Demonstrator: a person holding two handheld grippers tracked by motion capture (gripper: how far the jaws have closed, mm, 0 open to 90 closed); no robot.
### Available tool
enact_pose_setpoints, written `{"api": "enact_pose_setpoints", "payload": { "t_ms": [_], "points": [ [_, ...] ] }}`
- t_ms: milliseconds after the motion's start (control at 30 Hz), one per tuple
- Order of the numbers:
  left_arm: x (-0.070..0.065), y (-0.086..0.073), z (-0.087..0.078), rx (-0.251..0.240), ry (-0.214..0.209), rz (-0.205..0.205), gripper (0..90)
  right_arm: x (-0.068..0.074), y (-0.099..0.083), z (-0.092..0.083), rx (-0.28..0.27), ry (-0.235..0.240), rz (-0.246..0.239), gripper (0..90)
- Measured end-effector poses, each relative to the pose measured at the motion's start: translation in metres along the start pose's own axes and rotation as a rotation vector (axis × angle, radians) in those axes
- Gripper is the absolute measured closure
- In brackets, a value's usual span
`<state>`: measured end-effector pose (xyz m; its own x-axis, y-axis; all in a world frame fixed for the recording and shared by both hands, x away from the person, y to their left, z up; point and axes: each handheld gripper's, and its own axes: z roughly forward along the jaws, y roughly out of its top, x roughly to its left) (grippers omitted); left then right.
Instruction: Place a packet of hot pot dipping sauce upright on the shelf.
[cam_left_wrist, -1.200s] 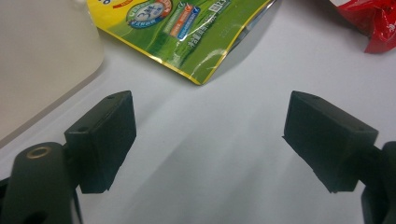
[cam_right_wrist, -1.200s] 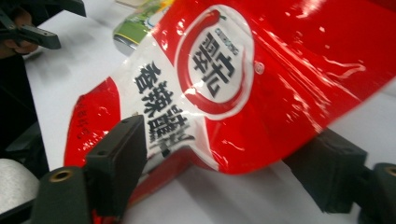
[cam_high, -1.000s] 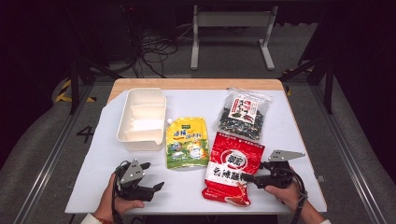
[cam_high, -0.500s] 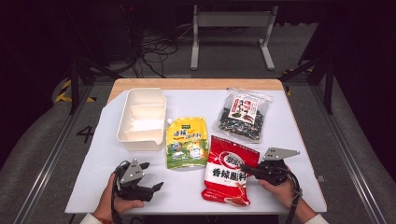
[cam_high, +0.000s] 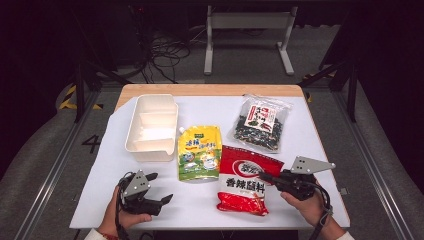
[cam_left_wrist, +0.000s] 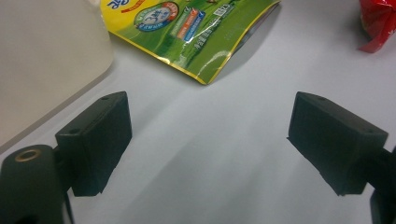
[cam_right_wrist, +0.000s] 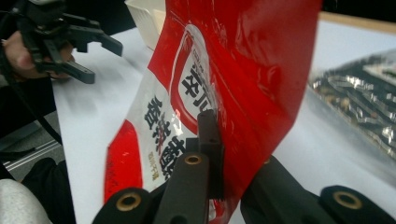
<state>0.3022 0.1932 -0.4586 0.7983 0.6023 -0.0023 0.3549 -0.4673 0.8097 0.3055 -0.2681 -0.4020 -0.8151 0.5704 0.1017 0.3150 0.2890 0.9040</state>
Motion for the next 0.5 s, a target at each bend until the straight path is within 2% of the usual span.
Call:
{"api": "enact_pose_setpoints", "payload": {
  "t_ms": [300, 367, 500],
  "points": [
    [0.0, 0.0, -0.001, -0.003, -0.002, 0.009, 13.6, 0.017, 0.022, -0.024, -0.07, -0.011, -0.091, 89.6],
    [0.0, -0.001, -0.001, -0.005, -0.002, 0.002, 13.6, 0.016, 0.023, -0.029, -0.079, -0.034, -0.1, 89.6],
    [0.001, 0.0, -0.002, -0.01, 0.002, -0.006, 13.4, 0.011, 0.024, -0.036, -0.1, -0.057, -0.089, 89.6]
  ]
}}
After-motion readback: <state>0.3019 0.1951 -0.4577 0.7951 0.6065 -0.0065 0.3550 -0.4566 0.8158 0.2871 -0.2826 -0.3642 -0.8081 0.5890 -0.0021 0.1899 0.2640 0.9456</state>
